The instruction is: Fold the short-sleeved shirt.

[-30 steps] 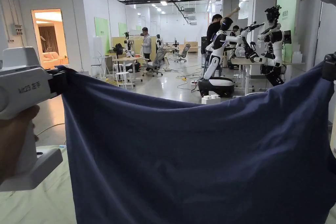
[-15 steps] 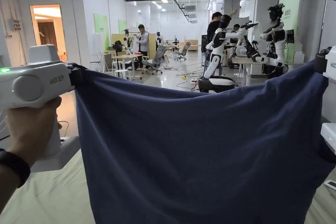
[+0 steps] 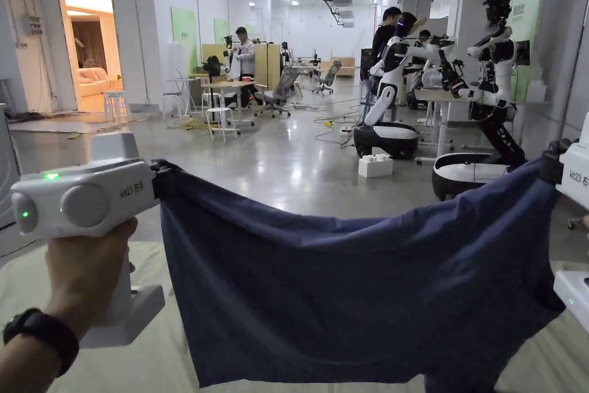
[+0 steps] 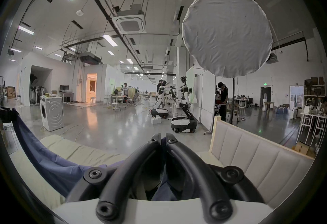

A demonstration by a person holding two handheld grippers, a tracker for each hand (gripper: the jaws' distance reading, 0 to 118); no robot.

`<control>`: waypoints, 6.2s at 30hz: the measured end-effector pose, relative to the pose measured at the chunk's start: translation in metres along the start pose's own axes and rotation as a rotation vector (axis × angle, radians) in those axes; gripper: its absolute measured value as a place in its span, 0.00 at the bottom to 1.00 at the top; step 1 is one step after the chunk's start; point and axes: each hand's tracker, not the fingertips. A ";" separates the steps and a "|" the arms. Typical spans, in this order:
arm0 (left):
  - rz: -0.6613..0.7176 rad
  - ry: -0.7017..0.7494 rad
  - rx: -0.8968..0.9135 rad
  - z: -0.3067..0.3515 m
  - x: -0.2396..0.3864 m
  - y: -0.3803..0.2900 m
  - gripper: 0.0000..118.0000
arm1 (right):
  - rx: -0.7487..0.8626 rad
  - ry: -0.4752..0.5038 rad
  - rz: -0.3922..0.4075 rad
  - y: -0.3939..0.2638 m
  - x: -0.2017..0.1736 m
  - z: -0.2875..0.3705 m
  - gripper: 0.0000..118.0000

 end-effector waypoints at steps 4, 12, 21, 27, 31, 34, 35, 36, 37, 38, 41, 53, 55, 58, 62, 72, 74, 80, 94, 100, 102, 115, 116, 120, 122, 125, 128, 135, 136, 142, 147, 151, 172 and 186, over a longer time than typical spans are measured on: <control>0.104 -0.052 -0.061 0.019 -0.019 -0.067 0.03 | -0.060 0.036 -0.052 -0.056 0.007 0.031 0.03; 0.113 -0.120 -0.180 0.121 -0.040 -0.186 0.03 | -0.186 0.047 -0.214 -0.178 0.042 0.143 0.03; 0.154 -0.081 -0.258 0.261 -0.059 -0.277 0.03 | -0.340 -0.075 -0.366 -0.279 0.067 0.315 0.03; 0.261 0.025 -0.486 0.270 -0.095 -0.348 0.03 | -0.555 -0.082 -0.389 -0.335 0.068 0.349 0.03; 0.262 0.035 -0.691 0.255 -0.106 -0.379 0.03 | -0.777 -0.089 -0.332 -0.362 0.064 0.340 0.03; 0.279 0.051 -0.660 0.258 -0.105 -0.379 0.05 | -0.853 -0.058 -0.303 -0.371 0.063 0.343 0.05; 0.292 0.064 -0.676 0.256 -0.107 -0.379 0.14 | -0.876 -0.055 -0.283 -0.372 0.062 0.344 0.14; 0.295 0.085 -0.677 0.257 -0.107 -0.379 0.29 | -0.896 -0.058 -0.259 -0.373 0.066 0.344 0.34; 0.268 0.136 -0.656 0.260 -0.107 -0.377 0.54 | -0.910 -0.086 -0.230 -0.373 0.065 0.344 0.63; 0.250 0.145 -0.656 0.261 -0.108 -0.375 0.70 | -0.901 -0.104 -0.224 -0.372 0.067 0.345 0.74; 0.128 0.173 -0.586 0.270 -0.101 -0.358 0.84 | -0.810 -0.099 -0.237 -0.355 0.073 0.354 0.72; -0.184 0.084 0.010 0.324 0.016 -0.237 0.83 | -0.253 0.098 -0.112 -0.216 0.019 0.366 0.72; -0.205 0.085 0.058 0.330 0.031 -0.228 0.81 | -0.211 0.120 -0.093 -0.201 0.010 0.368 0.72; -0.236 0.020 0.077 0.336 0.043 -0.218 0.68 | -0.167 0.205 -0.073 -0.185 0.001 0.372 0.55; -0.303 -0.040 0.031 0.338 0.053 -0.213 0.05 | -0.161 0.234 -0.037 -0.180 -0.012 0.376 0.10; -0.266 -0.083 -0.001 0.338 0.053 -0.217 0.00 | -0.230 0.246 -0.075 -0.189 -0.021 0.375 0.00; -0.263 -0.080 0.000 0.338 0.051 -0.215 0.00 | -0.201 0.240 -0.057 -0.187 -0.019 0.374 0.00; -0.242 -0.018 -0.111 0.329 0.036 -0.220 0.00 | -0.222 0.253 -0.092 -0.191 -0.018 0.372 0.00; -0.018 0.018 -0.625 0.261 -0.071 -0.335 0.64 | -0.373 0.250 -0.154 -0.225 -0.009 0.376 0.00; 0.043 0.032 -0.789 0.211 -0.085 -0.376 0.53 | -0.396 0.220 -0.177 -0.227 -0.003 0.374 0.00; 0.122 0.007 -0.828 0.201 -0.086 -0.380 0.37 | -0.400 0.208 -0.173 -0.227 -0.002 0.375 0.00; -0.044 0.040 -0.898 0.185 -0.057 -0.397 0.15 | -0.518 0.104 -0.156 -0.248 0.014 0.363 0.00; -0.055 0.042 -0.897 0.185 -0.056 -0.398 0.15 | -0.555 0.103 -0.140 -0.260 0.023 0.355 0.01; -0.051 0.051 -0.892 0.186 -0.059 -0.402 0.14 | -0.781 0.057 -0.126 -0.323 0.043 0.320 0.65; -0.020 0.047 -0.890 0.188 -0.063 -0.401 0.14 | -0.878 0.029 -0.127 -0.350 0.048 0.308 0.69; 0.030 0.045 -0.889 0.187 -0.071 -0.401 0.14 | -0.961 -0.029 -0.143 -0.379 0.055 0.296 0.66; 0.056 0.043 -0.897 0.186 -0.073 -0.400 0.14 | -0.984 0.011 -0.206 -0.389 0.057 0.293 0.28; 0.043 0.051 -0.884 0.190 -0.069 -0.401 0.14 | -0.916 0.055 -0.145 -0.378 0.042 0.305 0.08; 0.030 0.052 -0.876 0.192 -0.066 -0.400 0.11 | -0.908 0.051 -0.147 -0.374 0.042 0.307 0.08; -0.030 0.032 -0.704 0.218 -0.050 -0.367 0.10 | -0.796 0.046 -0.198 -0.339 0.051 0.317 0.08; 0.020 -0.040 -0.612 0.179 -0.048 -0.323 0.09 | -0.724 0.073 -0.227 -0.317 0.053 0.271 0.08; 0.009 -0.032 -0.607 0.109 -0.049 -0.302 0.09 | -0.708 0.057 -0.271 -0.309 0.055 0.208 0.08; -0.083 -0.068 -0.244 0.201 -0.036 -0.253 0.82 | -0.525 0.136 -0.331 -0.290 0.056 0.255 0.71; -0.207 -0.119 -0.112 0.329 0.050 -0.239 0.03 | -0.209 0.237 -0.060 -0.202 -0.031 0.377 0.08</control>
